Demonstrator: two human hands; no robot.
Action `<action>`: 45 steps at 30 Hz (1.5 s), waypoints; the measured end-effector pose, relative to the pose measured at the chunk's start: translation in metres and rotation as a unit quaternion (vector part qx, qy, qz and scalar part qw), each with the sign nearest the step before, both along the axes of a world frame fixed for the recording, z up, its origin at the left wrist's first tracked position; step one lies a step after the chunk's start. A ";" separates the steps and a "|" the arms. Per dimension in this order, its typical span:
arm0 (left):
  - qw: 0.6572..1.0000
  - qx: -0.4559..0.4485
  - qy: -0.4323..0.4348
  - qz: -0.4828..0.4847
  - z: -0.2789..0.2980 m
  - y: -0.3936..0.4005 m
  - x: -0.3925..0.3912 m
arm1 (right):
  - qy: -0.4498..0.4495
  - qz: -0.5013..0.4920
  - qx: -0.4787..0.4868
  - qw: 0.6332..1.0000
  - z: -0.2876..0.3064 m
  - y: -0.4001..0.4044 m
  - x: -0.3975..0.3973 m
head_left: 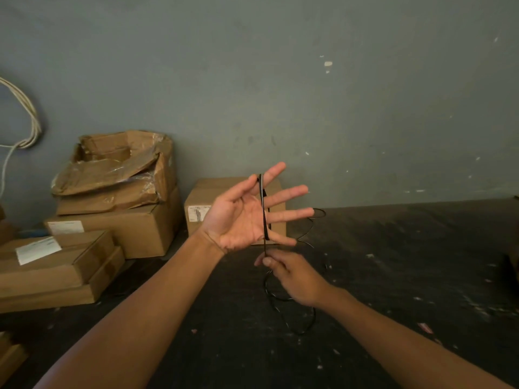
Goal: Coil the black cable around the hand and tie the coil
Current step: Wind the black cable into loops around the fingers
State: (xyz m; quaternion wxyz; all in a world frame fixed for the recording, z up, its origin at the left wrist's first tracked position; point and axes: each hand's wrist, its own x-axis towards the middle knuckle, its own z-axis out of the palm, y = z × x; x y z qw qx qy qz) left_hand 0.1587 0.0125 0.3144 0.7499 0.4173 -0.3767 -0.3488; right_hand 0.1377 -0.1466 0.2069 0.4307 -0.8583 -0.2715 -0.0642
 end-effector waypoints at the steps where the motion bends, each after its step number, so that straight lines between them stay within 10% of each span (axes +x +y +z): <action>1: 1.000 -0.002 0.008 0.022 0.000 0.002 0.004 | -0.004 0.008 -0.017 1.000 0.000 0.004 -0.005; 18: 0.986 -0.088 0.049 0.131 -0.002 0.045 0.027 | -0.118 -0.002 -0.145 0.982 0.058 0.004 -0.040; 32: 0.974 0.188 -0.004 0.123 -0.025 0.026 0.007 | -0.270 -0.096 -0.299 0.910 0.143 -0.012 -0.024; 45: 0.985 0.169 -0.027 0.022 -0.025 0.031 -0.009 | -0.219 -0.088 -0.122 0.964 0.136 -0.035 0.010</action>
